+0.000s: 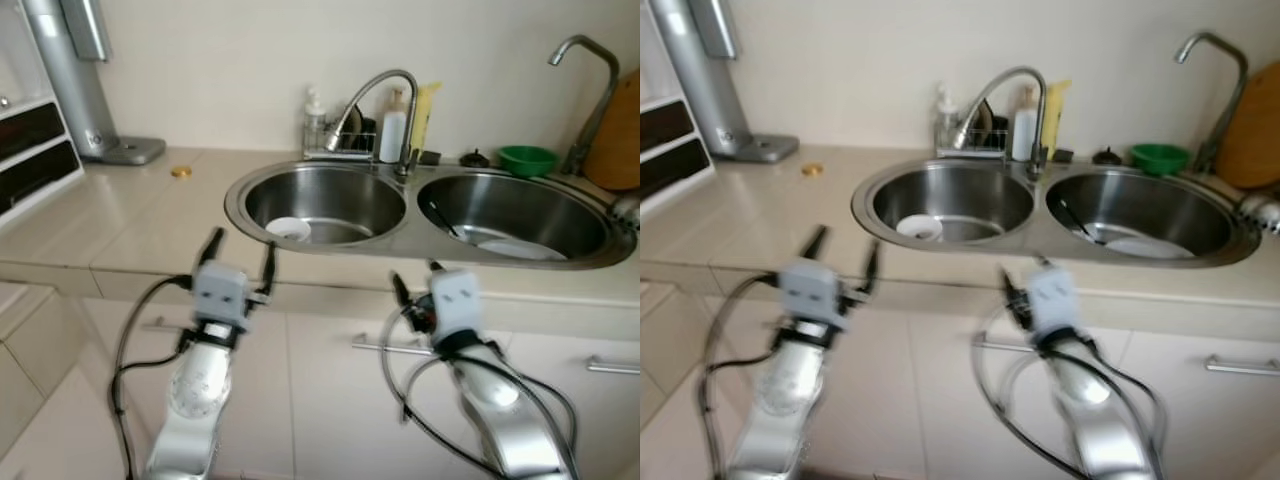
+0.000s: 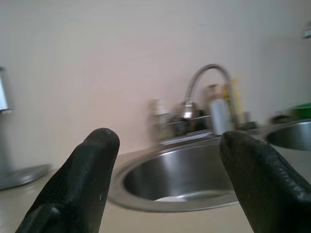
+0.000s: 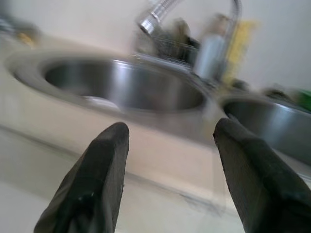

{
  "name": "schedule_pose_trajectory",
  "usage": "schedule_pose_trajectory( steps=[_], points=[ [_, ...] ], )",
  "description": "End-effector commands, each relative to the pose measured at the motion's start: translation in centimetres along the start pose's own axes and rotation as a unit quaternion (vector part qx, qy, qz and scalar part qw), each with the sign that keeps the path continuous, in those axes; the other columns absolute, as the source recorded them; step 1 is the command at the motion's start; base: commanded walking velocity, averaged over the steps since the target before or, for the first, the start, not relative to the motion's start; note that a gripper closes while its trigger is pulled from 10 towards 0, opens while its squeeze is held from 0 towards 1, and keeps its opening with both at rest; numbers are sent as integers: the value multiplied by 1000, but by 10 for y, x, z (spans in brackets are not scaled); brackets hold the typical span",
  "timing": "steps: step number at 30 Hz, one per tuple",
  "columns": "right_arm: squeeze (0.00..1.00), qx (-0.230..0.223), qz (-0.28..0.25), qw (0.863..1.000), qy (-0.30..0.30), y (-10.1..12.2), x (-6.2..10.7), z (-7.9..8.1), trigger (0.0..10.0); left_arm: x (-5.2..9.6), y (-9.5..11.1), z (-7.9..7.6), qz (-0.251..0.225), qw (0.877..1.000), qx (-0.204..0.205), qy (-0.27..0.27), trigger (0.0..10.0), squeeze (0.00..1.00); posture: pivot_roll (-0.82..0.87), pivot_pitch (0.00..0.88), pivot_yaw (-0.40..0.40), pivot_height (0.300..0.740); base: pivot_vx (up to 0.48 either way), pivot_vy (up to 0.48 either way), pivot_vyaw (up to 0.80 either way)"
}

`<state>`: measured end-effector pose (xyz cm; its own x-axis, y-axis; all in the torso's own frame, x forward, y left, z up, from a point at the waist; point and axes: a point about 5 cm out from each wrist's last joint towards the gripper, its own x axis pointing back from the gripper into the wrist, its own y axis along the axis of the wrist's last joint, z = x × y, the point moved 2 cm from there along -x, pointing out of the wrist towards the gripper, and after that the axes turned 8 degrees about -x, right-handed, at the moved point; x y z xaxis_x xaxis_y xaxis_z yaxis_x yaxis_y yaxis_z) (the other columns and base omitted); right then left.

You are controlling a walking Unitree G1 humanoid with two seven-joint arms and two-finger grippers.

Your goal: Kitchen organization

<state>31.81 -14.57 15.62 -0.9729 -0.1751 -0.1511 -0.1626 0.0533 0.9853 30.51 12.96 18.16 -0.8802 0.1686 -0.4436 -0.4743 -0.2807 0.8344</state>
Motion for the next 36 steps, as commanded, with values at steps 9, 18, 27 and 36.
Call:
schedule_pose_trajectory(
  steps=[9, 18, 27, 36],
  points=[
    [0, 35, -51, 997, -41, 10, 4, -2, 10000, 48, -44, -66, 116, 963, -34, -241, 10000, 0, -17, 0, 5, 740, 0, 0, -444],
    [0, 41, 22, 996, -70, -17, 6, -7, 10000, 58, -59, -68, 158, 951, -27, -263, 10000, 0, -10, 0, 5, 740, 0, 0, -178],
    [0, 71, 75, 994, -40, -36, 7, 4, 10000, 61, -67, -70, 186, 944, -6, -272, 10000, 0, -29, 0, 11, 740, 0, 0, -800],
    [0, 77, 71, 994, -35, -35, 9, 10, 10000, 66, -72, -69, 204, 939, 9, -278, 10000, 0, -36, 0, 32, 740, 0, 0, -800]
  ],
)
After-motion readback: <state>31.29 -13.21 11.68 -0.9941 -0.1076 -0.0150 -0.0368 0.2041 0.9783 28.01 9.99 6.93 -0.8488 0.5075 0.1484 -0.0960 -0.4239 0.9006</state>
